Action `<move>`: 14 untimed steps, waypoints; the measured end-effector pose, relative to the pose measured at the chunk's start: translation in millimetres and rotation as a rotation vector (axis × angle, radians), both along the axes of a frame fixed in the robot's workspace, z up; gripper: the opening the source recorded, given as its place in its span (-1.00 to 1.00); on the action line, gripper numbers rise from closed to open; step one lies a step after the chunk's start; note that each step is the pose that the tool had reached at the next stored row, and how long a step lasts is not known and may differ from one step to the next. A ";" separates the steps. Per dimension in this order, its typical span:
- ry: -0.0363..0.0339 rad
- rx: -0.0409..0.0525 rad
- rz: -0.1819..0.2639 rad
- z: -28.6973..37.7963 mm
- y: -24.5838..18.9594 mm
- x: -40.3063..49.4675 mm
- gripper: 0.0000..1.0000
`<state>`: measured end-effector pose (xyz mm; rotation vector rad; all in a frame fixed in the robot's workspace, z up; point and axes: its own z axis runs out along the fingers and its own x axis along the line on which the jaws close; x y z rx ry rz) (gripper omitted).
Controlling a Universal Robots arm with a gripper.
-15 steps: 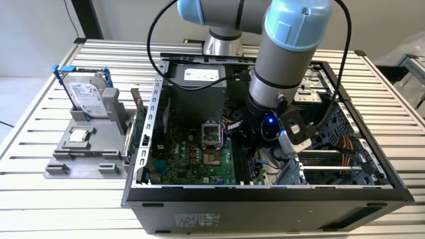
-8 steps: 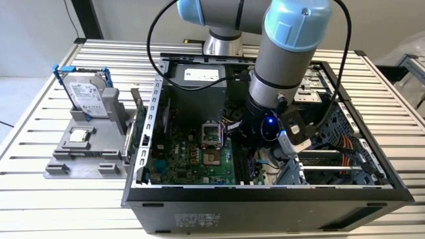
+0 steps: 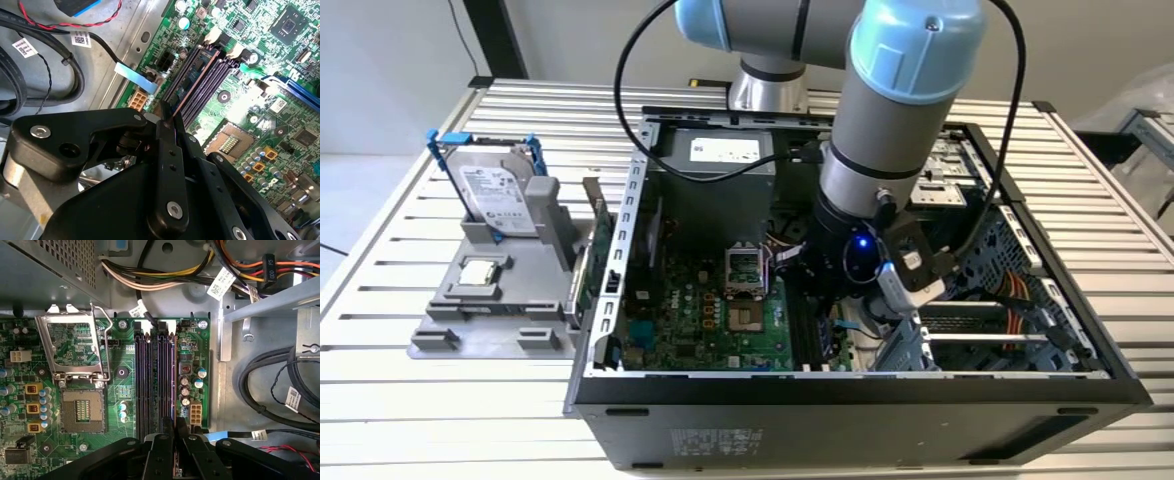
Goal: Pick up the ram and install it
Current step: 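Insert the ram into the slot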
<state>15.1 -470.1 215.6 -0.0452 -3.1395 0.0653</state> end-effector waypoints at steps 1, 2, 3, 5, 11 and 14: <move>0.0000 0.0000 0.000 -0.1 -0.1 -0.1 -1.00; 0.0000 -0.0001 0.000 -0.3 -0.1 -0.1 -1.00; 0.0000 0.0001 0.000 -0.7 -0.1 -0.1 -1.00; 0.0000 -0.0002 0.000 -1.6 0.0 -0.1 -1.00; 0.0000 -0.0002 0.000 -2.3 0.0 -0.9 -1.00; 0.0001 -0.0002 0.000 -2.3 0.0 -1.0 -1.00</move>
